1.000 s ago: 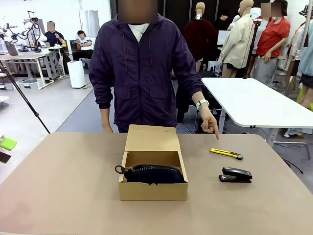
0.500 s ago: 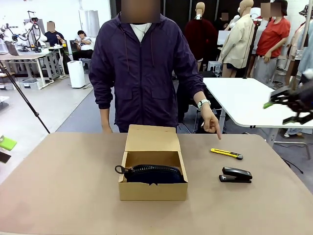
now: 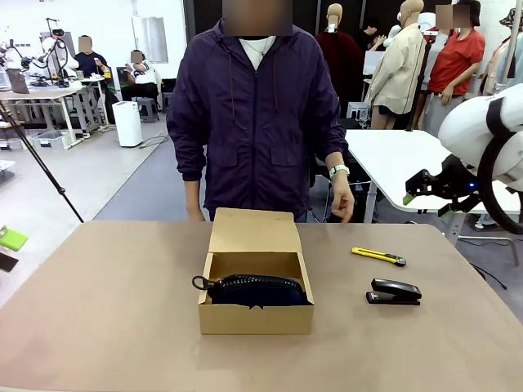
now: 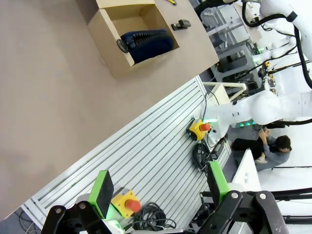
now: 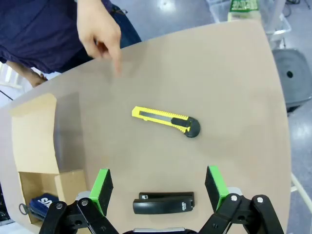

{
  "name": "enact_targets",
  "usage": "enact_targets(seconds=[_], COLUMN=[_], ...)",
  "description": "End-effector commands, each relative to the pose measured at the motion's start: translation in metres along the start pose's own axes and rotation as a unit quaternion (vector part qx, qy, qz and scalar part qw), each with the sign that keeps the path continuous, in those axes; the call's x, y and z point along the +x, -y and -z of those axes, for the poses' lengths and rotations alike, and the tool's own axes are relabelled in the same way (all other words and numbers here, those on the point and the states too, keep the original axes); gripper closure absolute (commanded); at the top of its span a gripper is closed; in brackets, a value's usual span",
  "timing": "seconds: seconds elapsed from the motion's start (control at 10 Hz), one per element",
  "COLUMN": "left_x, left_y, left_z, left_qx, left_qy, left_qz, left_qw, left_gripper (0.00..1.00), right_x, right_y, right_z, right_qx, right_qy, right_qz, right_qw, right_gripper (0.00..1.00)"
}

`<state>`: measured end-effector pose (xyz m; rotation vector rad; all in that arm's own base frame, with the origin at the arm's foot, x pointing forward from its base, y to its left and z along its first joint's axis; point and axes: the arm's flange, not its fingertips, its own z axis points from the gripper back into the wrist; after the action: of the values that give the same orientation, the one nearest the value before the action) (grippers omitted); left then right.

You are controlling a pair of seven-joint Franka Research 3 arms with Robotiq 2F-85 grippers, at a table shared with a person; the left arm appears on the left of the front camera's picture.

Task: Pack the items into the box.
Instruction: Pick up the item indicated by the person and place it inside the Mailer Box.

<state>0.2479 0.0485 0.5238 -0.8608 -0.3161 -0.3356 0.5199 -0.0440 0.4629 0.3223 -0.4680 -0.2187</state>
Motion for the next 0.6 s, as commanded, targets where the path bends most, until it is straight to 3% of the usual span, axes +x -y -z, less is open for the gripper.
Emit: enact_targets(seconds=[0.0,0.1,0.3,0.5], left_x=[-0.003,-0.003,-0.003,-0.003], left_y=[-0.003,-0.003,-0.003,-0.003], left_z=[-0.002,-0.002,-0.002,-0.002], left_qx=[0.0,0.0,0.0,0.0], left_qy=[0.001,0.001,0.001,0.001], left_qz=[0.008,0.008,0.008,0.008], left_qw=[1.0,1.0,1.0,1.0], left_gripper=[0.0,0.0,0.0,0.0], right_x=[0.001,0.0,0.034,0.044], right_y=[0.004,0.0,0.0,-0.011], right_z=[-0.011,0.0,0.055,0.096], right_qx=[0.002,0.0,0.027,0.031], right_qy=[0.002,0.0,-0.132,-0.237], right_qz=[0.012,0.0,-0.095,-0.197], right_qw=[1.0,1.0,0.986,0.951], right_gripper=[0.0,0.0,0.0,0.0])
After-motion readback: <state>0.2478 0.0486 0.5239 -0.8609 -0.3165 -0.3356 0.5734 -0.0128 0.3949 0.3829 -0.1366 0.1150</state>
